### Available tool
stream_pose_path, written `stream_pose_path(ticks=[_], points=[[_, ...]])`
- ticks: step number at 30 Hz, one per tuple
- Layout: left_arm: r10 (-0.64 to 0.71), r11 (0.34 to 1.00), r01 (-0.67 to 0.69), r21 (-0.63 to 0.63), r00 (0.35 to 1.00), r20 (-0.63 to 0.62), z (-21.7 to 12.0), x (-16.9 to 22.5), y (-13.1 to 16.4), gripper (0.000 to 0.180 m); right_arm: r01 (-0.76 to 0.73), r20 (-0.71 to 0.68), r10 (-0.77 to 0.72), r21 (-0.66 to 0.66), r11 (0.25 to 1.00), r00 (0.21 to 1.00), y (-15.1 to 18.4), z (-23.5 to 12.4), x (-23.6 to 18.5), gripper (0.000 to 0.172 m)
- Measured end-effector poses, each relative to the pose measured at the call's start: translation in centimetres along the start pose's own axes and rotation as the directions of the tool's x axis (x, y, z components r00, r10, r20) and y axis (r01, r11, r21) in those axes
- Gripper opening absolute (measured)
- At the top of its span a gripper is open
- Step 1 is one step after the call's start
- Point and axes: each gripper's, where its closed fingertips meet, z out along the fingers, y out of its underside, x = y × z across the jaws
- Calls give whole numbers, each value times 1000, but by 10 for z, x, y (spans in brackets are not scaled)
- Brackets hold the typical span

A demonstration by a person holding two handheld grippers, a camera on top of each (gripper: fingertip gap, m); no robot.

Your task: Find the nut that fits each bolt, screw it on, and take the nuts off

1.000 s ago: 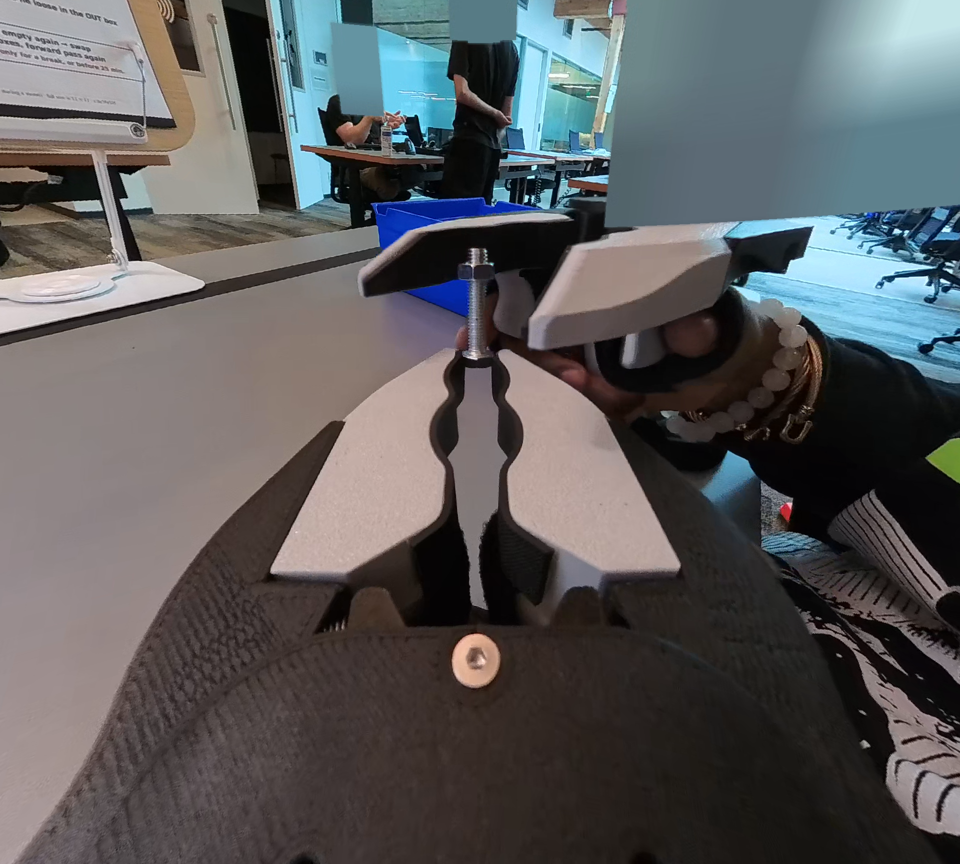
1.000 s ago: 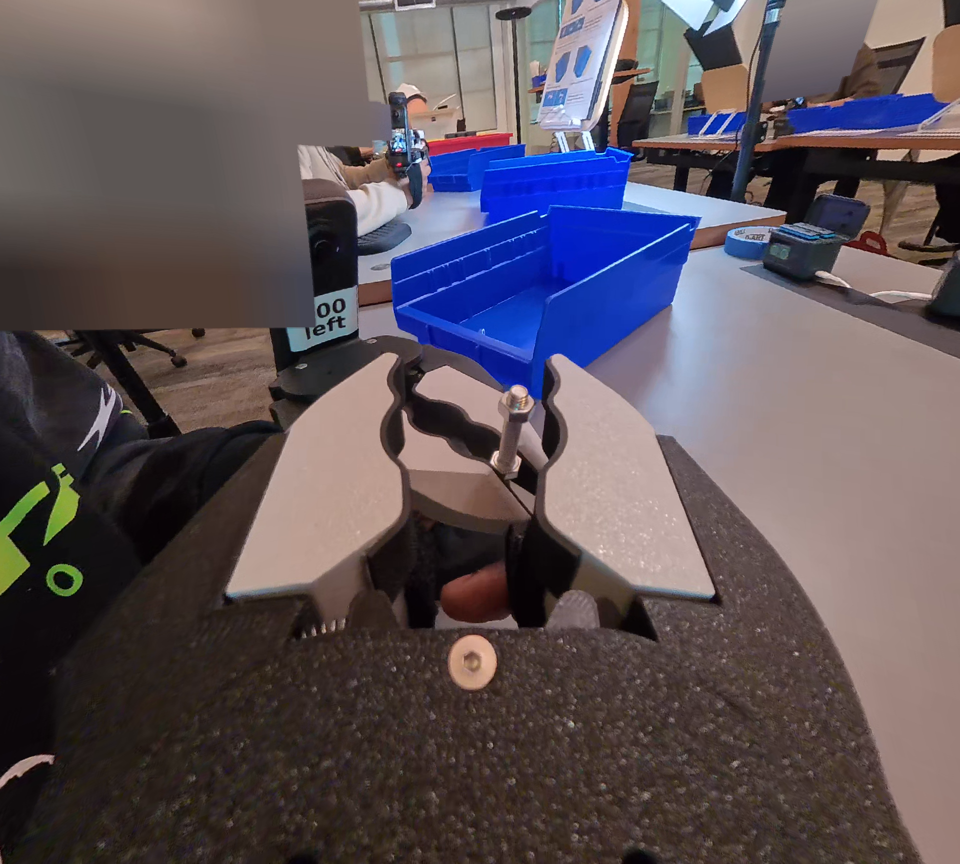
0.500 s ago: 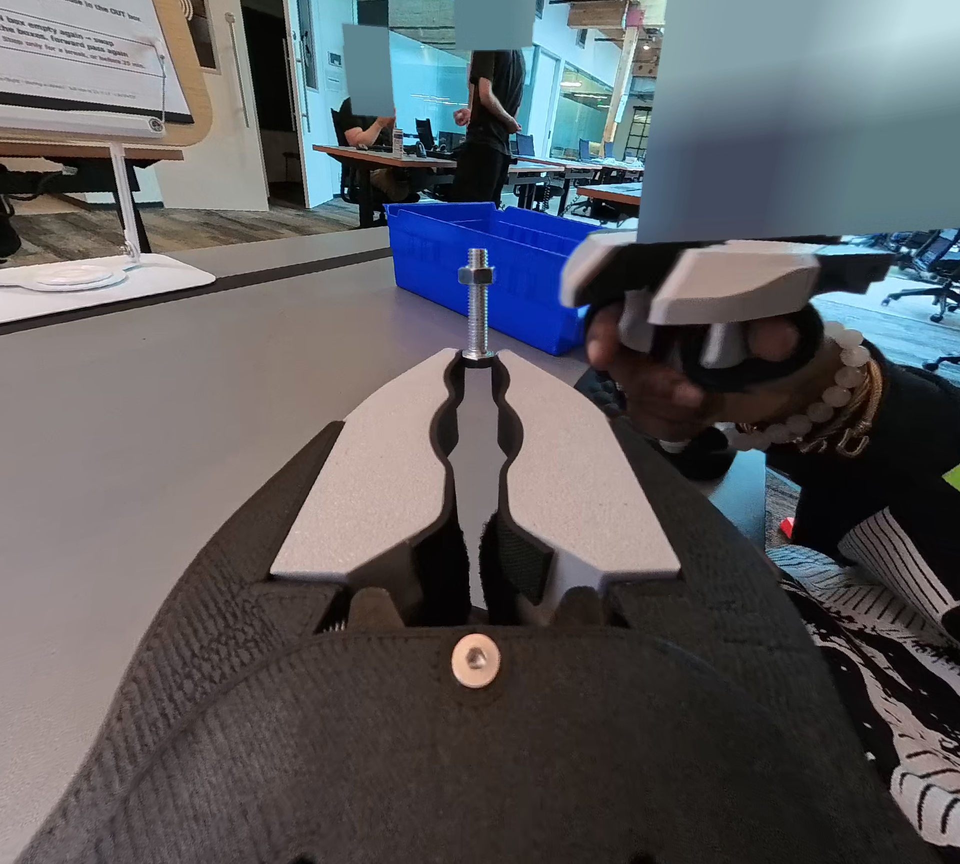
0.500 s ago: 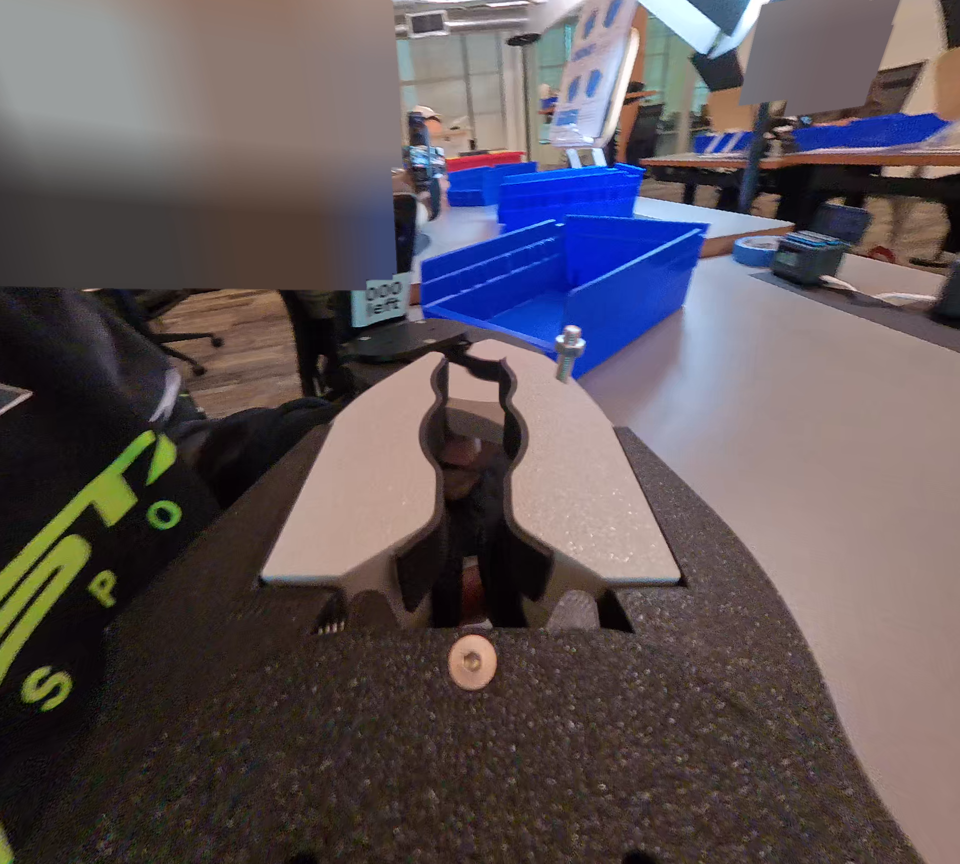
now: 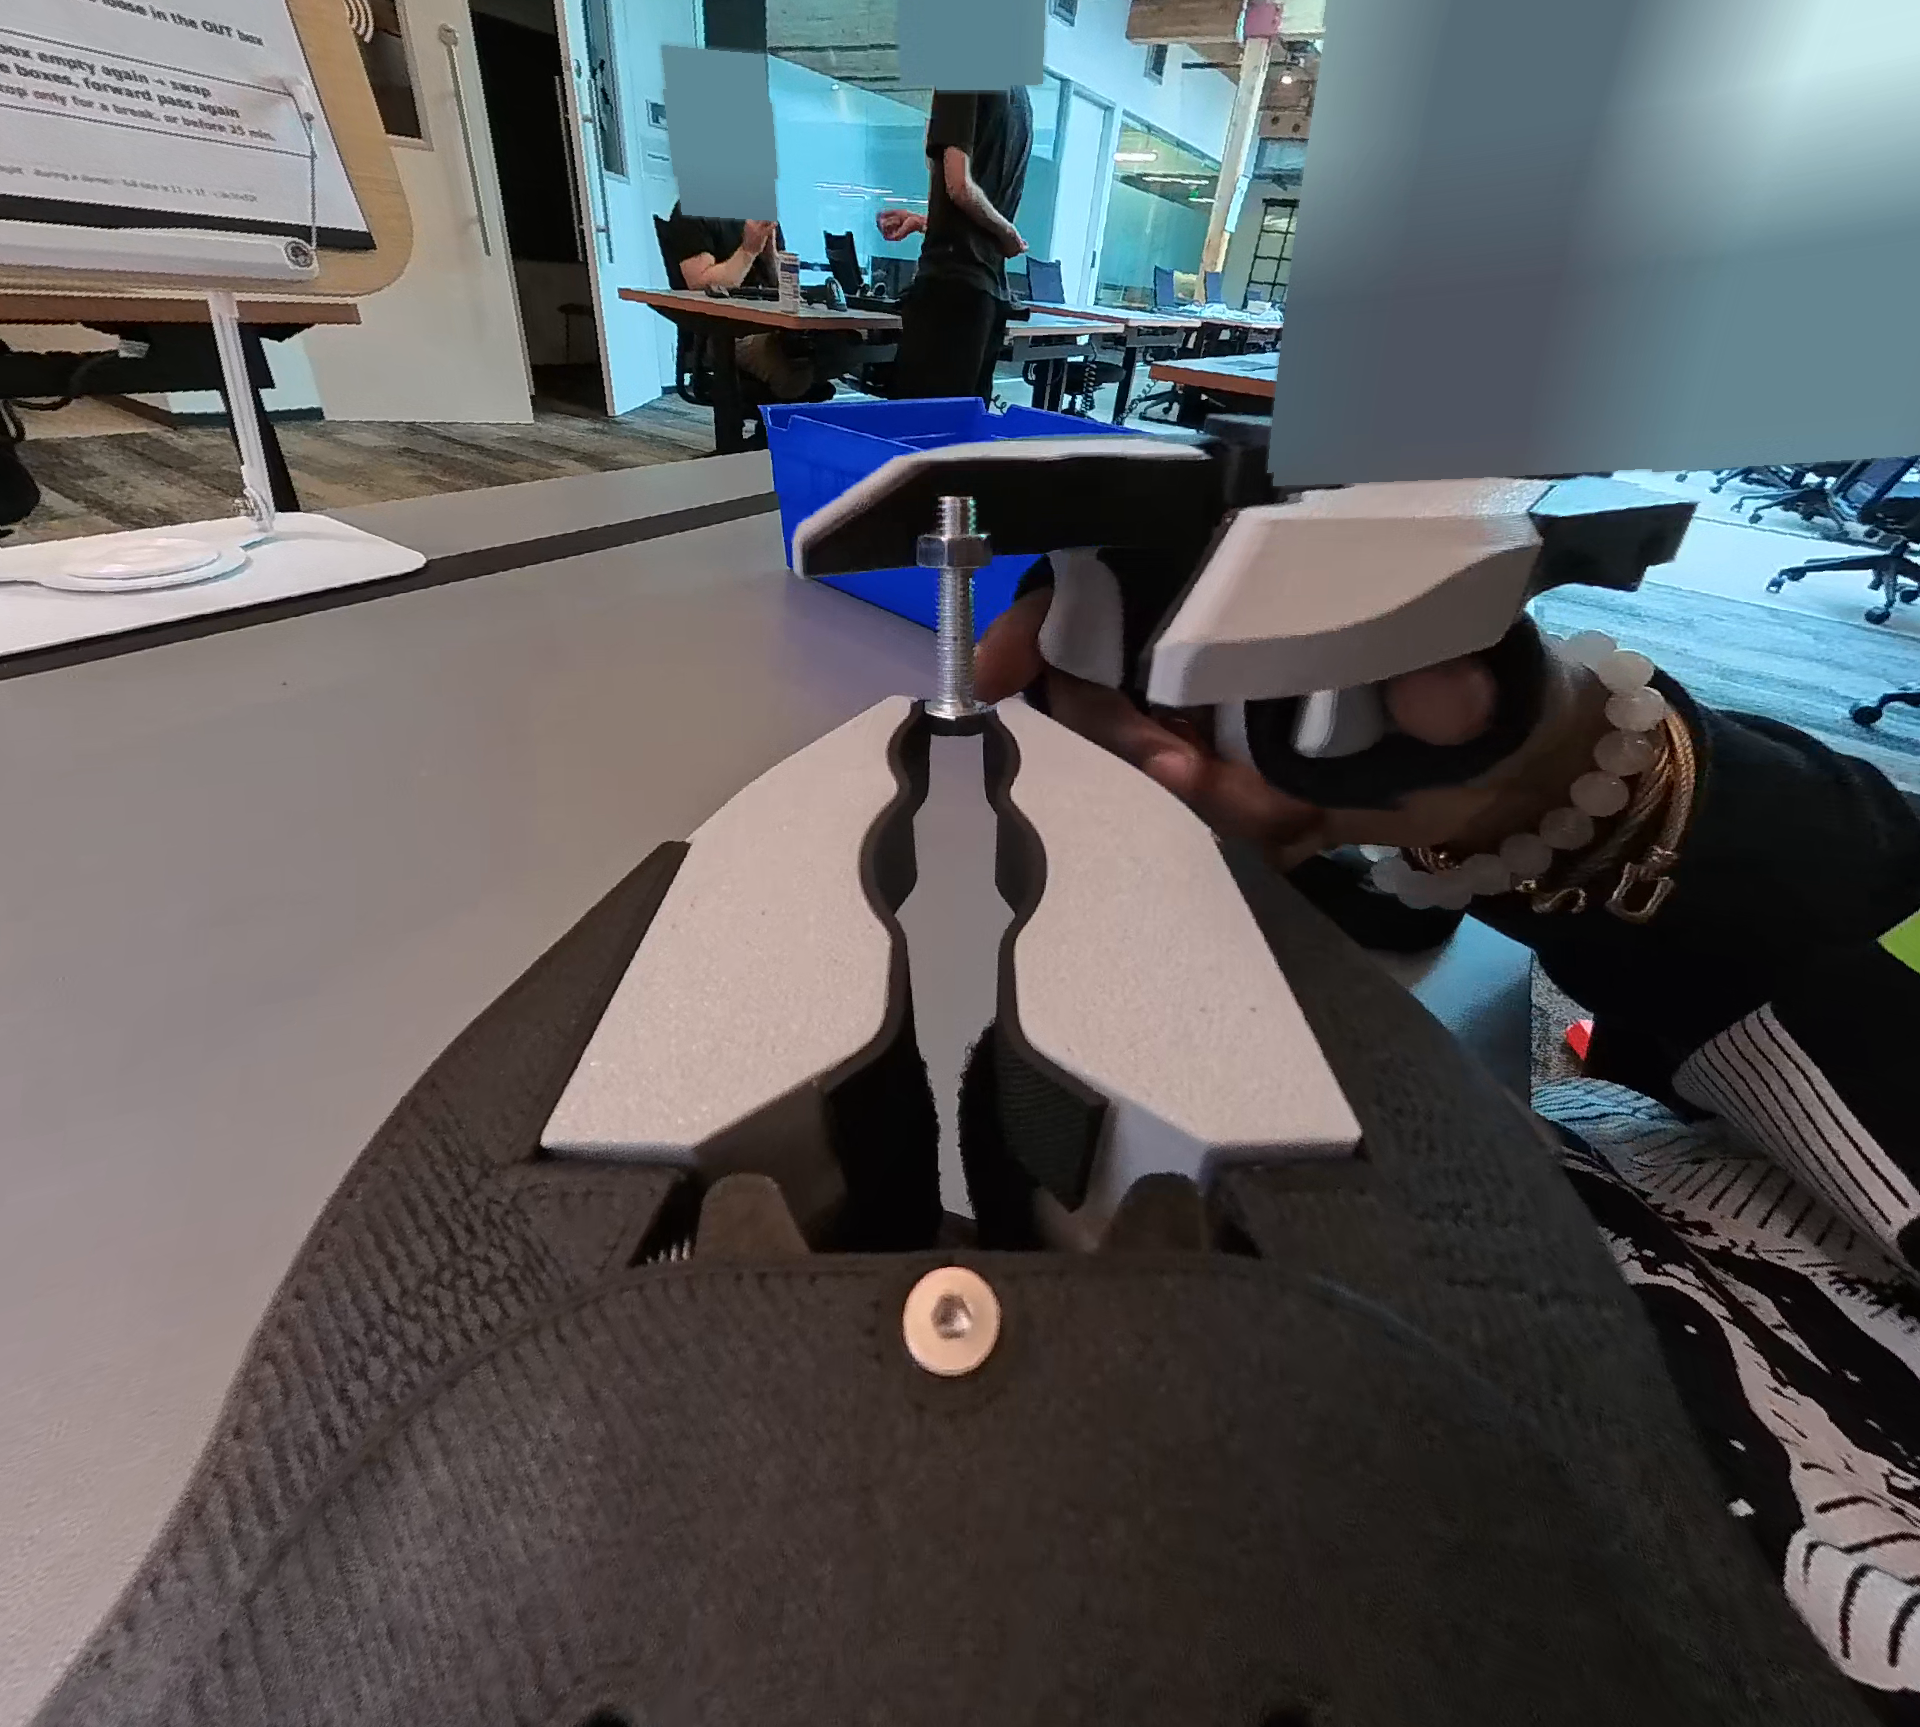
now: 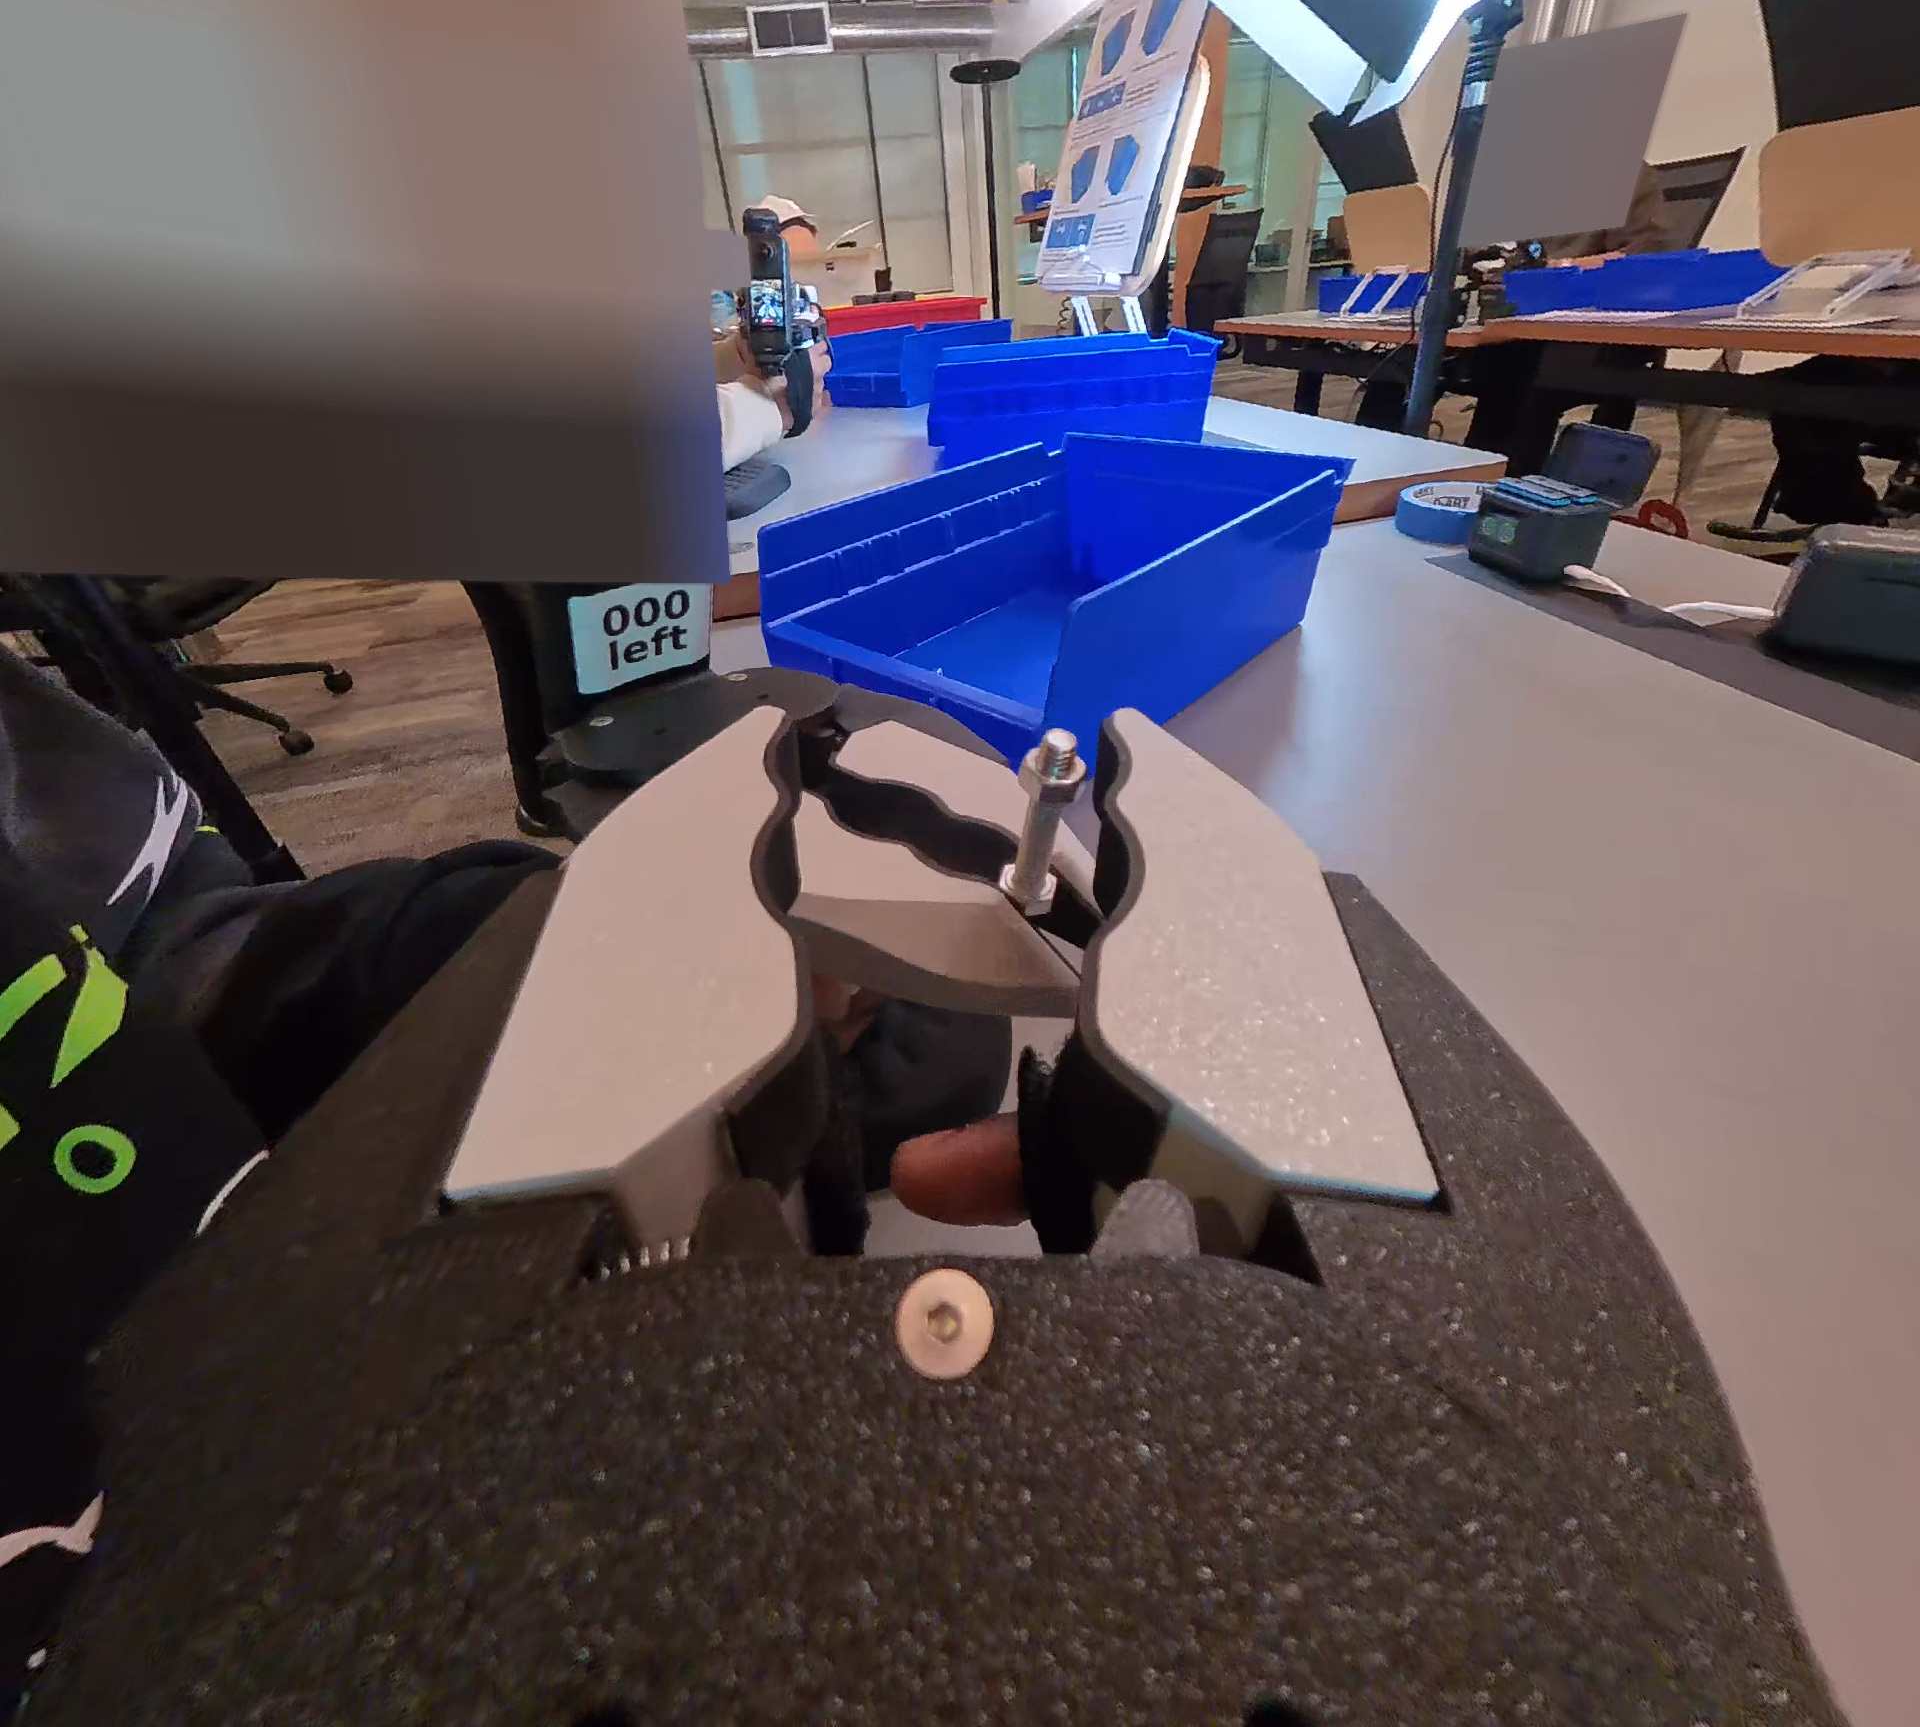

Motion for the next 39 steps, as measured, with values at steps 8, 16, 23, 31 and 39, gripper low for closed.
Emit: stream_pose_path(ticks=[8,16,23,31,39], points=[[-17,1000,17,9,1000,13,-1,-3,-1,10,12,-54,-11,13,1000,998,-2,-17,2,41],[-15,1000,15,5,1000,14,-1,-3,0,10,-4,-91,9,49,999,996,-4,-23,11,33],[-6,1000,6,-5,1000,3,0,-1,1,10,-18,-29,18,16,1000,999,0,-2,8,50],[-24,1000,24,-7,1000,21,0,-5,1,10,-7,-50,7,-7,1000,999,1,-16,4,43],[-11,1000,11,-11,1000,15,1,-3,1,10,-21,-87,23,22,1000,996,-2,-26,11,38]])
